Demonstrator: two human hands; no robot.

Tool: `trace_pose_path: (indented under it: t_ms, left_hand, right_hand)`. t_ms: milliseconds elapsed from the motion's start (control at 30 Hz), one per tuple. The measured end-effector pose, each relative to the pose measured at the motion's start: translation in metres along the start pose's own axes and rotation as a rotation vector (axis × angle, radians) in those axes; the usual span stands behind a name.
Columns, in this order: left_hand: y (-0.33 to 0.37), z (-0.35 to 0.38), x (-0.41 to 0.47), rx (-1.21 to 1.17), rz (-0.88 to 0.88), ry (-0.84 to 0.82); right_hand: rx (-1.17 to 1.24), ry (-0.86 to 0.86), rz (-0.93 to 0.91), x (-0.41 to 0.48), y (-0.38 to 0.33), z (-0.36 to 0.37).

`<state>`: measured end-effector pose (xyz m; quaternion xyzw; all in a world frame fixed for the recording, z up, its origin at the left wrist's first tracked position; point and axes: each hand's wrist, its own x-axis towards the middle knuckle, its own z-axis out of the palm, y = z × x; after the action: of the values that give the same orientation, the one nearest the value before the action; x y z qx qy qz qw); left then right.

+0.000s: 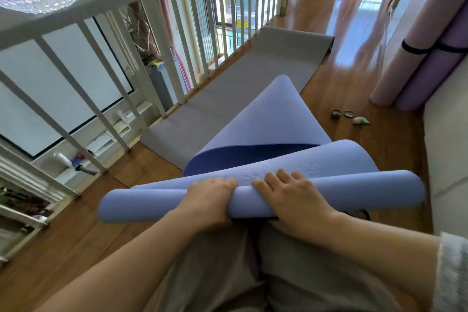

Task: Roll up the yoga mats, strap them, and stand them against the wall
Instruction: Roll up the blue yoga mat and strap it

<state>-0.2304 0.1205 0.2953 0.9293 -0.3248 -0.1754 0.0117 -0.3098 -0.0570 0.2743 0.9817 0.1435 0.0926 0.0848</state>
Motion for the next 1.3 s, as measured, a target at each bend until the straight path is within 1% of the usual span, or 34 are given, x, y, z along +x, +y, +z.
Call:
trace_pose_path:
  t_ms: [67,133,233,267,300,333,367,400,433,500,533,567,600,633,667,700,733,800,867,933,967,1000,1033,1100,1133,1167,1267,1300]
  left_hand:
    - [0.002,-0.004,0.003,0.039,0.005,-0.023]
    - [0.006,0.001,-0.001,0.129,-0.015,0.049]
    - [0.014,0.024,-0.013,0.255,0.012,0.272]
    - [0.013,0.031,-0.013,0.272,0.037,0.362]
    - [0.011,0.033,-0.011,0.285,0.063,0.415]
    - [0.01,0.029,-0.008,0.281,0.076,0.419]
    - [0.009,0.024,-0.005,0.266,0.057,0.369]
    - [0.008,0.017,-0.003,0.271,0.024,0.277]
    - [0.006,0.013,0.001,0.265,0.013,0.23]
    - [0.0,0.007,0.008,0.215,0.004,0.167]
    - [-0.002,0.004,0.011,0.177,0.012,0.148]
    - [-0.004,0.002,0.014,0.148,0.026,0.119]
    - [-0.004,-0.001,0.017,0.135,0.026,0.079]
    - [-0.004,-0.003,0.018,0.127,0.012,0.053]
    - [-0.002,-0.003,0.017,0.136,-0.008,0.062]
    - [0.001,0.001,0.016,0.161,-0.02,0.109]
    - [0.004,0.006,0.013,0.207,-0.012,0.184]
    - [0.007,0.022,0.012,0.273,0.028,0.382]
    - [0.006,0.025,0.019,0.282,0.076,0.494]
    - [0.003,0.014,0.026,0.274,0.033,0.411]
    - [0.002,0.01,0.029,0.268,0.02,0.348]
    - [-0.002,0.008,0.033,0.249,0.024,0.317]
    - [-0.005,0.006,0.035,0.224,0.029,0.292]
    - [-0.009,0.004,0.039,0.189,0.039,0.255]
    - [-0.01,0.003,0.041,0.189,0.047,0.231]
    - [-0.011,0.002,0.042,0.186,0.05,0.214]
    - [-0.009,-0.016,0.043,0.228,0.023,0.247]
    - [-0.009,-0.026,0.043,0.245,0.007,0.28]
  right_hand:
    - [0.001,-0.025,0.029,0.002,0.0,0.001]
    - [0.038,-0.135,0.026,0.011,0.004,-0.008]
    - [0.3,-0.378,0.044,0.025,0.016,-0.019]
    - [0.365,-0.455,0.05,0.032,0.021,-0.022]
    - [0.401,-0.512,0.049,0.038,0.025,-0.025]
    - [0.41,-0.561,0.047,0.043,0.027,-0.027]
    - [0.397,-0.593,0.054,0.045,0.026,-0.028]
    - [0.343,-0.575,0.077,0.045,0.023,-0.028]
    - [0.243,-0.485,0.105,0.041,0.018,-0.025]
    - [-0.003,-0.214,0.152,0.028,0.004,-0.01]
    - [-0.061,-0.106,0.168,0.023,-0.001,-0.001]
    - [-0.068,-0.018,0.17,0.02,-0.003,0.008]
    - [-0.052,0.03,0.177,0.021,-0.002,0.014]
    - [-0.034,0.03,0.176,0.025,0.001,0.015]
    - [-0.009,-0.016,0.175,0.029,0.004,0.013]
    - [0.016,-0.082,0.177,0.034,0.008,0.008]
    - [0.058,-0.148,0.165,0.037,0.011,0.004]
    - [0.224,-0.269,0.148,0.044,0.022,-0.004]
    - [0.352,-0.479,0.159,0.06,0.035,-0.016]
    - [0.404,-0.635,0.167,0.076,0.043,-0.021]
    - [0.401,-0.653,0.188,0.079,0.041,-0.02]
    - [0.365,-0.616,0.213,0.077,0.037,-0.018]
    - [0.266,-0.508,0.229,0.07,0.03,-0.011]
    - [0.027,-0.169,0.217,0.049,0.01,0.01]
    - [-0.009,-0.063,0.209,0.043,0.003,0.016]
    - [0.001,-0.019,0.21,0.042,0.002,0.019]
    - [0.065,-0.116,0.19,0.061,0.017,-0.003]
    - [0.057,-0.101,0.18,0.069,0.024,-0.016]
